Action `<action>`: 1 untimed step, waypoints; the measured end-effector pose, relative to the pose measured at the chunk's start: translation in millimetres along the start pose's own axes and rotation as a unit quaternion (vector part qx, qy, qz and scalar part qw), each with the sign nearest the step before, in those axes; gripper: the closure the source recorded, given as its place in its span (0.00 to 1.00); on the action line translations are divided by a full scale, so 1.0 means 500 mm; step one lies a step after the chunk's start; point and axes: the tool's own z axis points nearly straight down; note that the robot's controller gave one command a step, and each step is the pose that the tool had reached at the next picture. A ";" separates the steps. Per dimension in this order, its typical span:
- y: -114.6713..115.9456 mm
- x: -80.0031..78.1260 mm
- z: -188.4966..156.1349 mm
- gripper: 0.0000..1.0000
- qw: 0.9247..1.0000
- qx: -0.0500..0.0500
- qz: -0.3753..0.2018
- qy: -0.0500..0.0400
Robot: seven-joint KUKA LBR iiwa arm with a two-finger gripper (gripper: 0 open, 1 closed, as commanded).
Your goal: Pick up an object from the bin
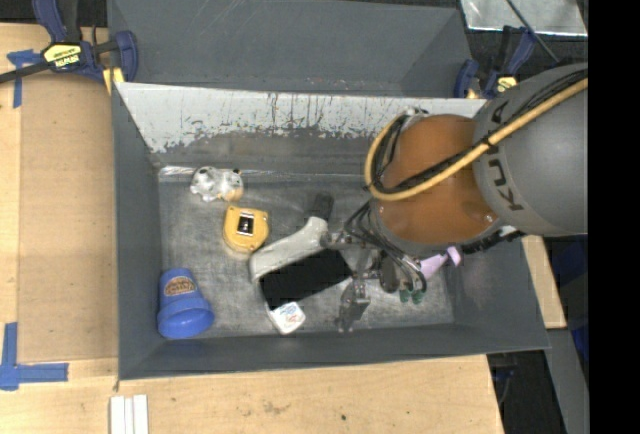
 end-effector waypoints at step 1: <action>0.022 -0.035 0.032 0.00 0.997 0.002 -0.083 -0.004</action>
Offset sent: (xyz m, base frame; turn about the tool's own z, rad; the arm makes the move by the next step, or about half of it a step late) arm 0.0353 0.0169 -0.0494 -0.4195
